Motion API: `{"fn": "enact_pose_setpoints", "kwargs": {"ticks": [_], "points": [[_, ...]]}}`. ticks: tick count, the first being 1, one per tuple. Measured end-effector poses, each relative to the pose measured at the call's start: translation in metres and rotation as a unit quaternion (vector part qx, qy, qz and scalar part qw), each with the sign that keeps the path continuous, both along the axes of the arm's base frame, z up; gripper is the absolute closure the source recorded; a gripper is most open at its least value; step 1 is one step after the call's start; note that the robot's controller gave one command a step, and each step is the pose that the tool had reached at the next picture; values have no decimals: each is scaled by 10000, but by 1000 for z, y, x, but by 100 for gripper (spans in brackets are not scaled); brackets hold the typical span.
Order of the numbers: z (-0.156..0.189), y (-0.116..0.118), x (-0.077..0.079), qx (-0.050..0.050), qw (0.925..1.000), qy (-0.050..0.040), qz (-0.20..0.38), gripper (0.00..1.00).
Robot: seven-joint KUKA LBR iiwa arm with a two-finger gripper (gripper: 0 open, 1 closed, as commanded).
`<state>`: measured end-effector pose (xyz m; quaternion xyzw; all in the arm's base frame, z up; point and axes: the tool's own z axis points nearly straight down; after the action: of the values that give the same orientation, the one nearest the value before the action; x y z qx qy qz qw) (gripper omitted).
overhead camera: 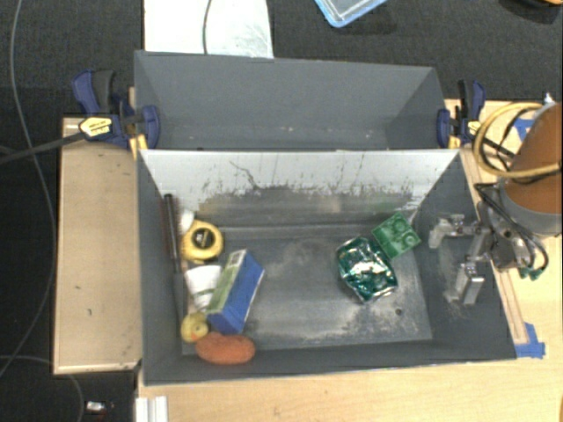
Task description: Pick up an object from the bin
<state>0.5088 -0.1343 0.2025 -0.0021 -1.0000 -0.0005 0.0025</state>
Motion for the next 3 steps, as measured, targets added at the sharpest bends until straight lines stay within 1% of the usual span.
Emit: {"fn": "enact_pose_setpoints", "kwargs": {"ticks": [1,2,3], "points": [[5,1,2,-7,10000,-40,25,0],[-8,27,35,-17,9972,-54,745,0],[-30,56,41,-8,9984,-57,560,0]]}}
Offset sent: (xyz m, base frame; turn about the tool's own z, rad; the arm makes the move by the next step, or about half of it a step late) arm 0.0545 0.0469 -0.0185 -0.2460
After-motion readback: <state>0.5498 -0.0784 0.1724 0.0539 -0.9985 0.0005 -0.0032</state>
